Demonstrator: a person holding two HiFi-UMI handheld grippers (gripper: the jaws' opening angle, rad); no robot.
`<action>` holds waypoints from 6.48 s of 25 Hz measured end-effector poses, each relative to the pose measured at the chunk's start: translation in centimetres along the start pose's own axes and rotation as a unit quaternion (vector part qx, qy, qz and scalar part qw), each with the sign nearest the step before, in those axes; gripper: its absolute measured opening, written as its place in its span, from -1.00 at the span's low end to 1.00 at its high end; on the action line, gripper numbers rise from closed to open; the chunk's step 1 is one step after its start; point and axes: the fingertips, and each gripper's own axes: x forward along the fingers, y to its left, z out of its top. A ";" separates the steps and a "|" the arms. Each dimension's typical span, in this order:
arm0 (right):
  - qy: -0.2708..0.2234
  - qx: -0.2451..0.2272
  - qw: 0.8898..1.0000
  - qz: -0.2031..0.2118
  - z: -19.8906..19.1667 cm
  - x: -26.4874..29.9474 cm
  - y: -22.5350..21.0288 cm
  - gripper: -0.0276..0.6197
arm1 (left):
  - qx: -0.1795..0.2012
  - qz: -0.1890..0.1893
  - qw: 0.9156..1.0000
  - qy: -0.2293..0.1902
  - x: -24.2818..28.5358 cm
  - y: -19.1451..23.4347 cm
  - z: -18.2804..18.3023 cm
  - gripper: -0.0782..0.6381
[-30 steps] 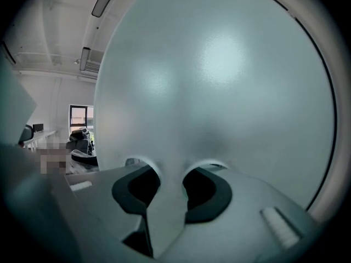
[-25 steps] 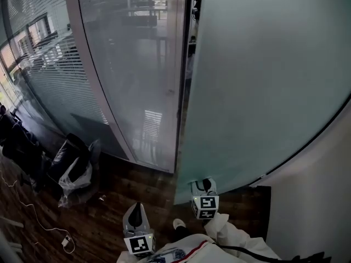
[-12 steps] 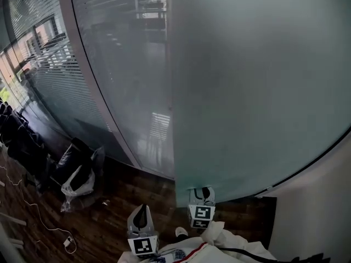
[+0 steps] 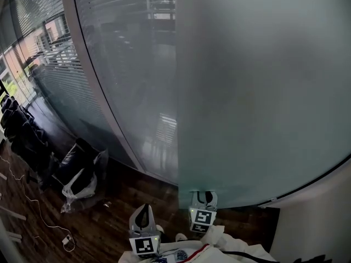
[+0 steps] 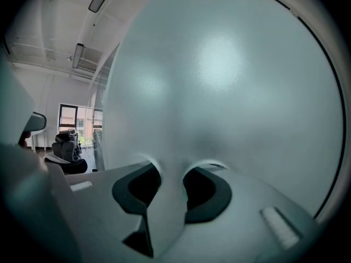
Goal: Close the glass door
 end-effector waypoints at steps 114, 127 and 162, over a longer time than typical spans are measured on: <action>0.008 0.018 0.974 -0.228 3.3 18.2 -10.4 -0.53 | -0.017 -0.275 0.958 0.075 25.3 3.6 -3.8 -0.77; 0.010 0.014 0.973 -0.229 2.9 18.5 -11.2 -0.52 | -0.017 -0.264 0.962 0.065 22.8 5.1 -3.6 -0.77; 0.004 0.139 0.984 -0.110 1.2 -2.3 -1.1 -0.90 | -0.002 -0.295 0.956 0.001 12.3 1.0 -2.9 -0.77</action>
